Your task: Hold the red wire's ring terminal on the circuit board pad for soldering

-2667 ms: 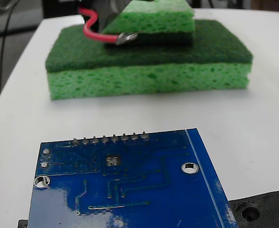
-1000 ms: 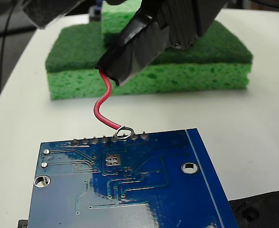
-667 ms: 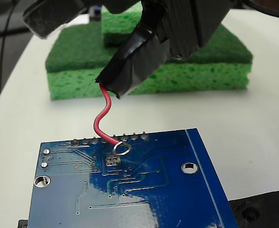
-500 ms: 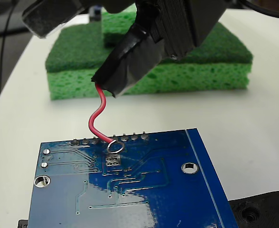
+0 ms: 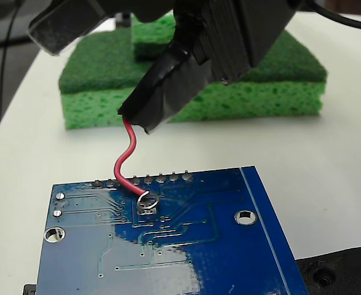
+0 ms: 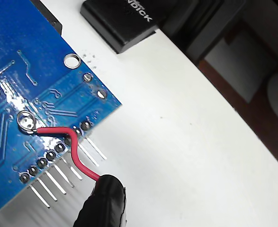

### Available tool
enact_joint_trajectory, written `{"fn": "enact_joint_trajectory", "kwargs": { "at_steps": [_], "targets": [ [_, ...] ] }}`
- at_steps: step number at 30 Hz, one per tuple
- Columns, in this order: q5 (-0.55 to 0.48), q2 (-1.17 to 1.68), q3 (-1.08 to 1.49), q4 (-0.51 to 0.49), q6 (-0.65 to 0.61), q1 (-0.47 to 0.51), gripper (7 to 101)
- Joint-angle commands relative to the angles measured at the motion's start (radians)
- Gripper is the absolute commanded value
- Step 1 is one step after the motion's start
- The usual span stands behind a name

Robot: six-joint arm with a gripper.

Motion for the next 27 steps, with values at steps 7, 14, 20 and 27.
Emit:
{"fn": "enact_joint_trajectory", "kwargs": {
  "at_steps": [7,14,20,27],
  "targets": [
    [0.003,0.005,-0.012,0.014,0.005,-0.003,100.3],
    [0.002,-0.003,-0.017,0.014,0.002,-0.003,100.3],
    [0.002,-0.017,-0.035,0.026,0.002,-0.003,100.3],
    [0.002,-0.017,-0.035,0.037,0.009,-0.003,100.3]
  ]
}}
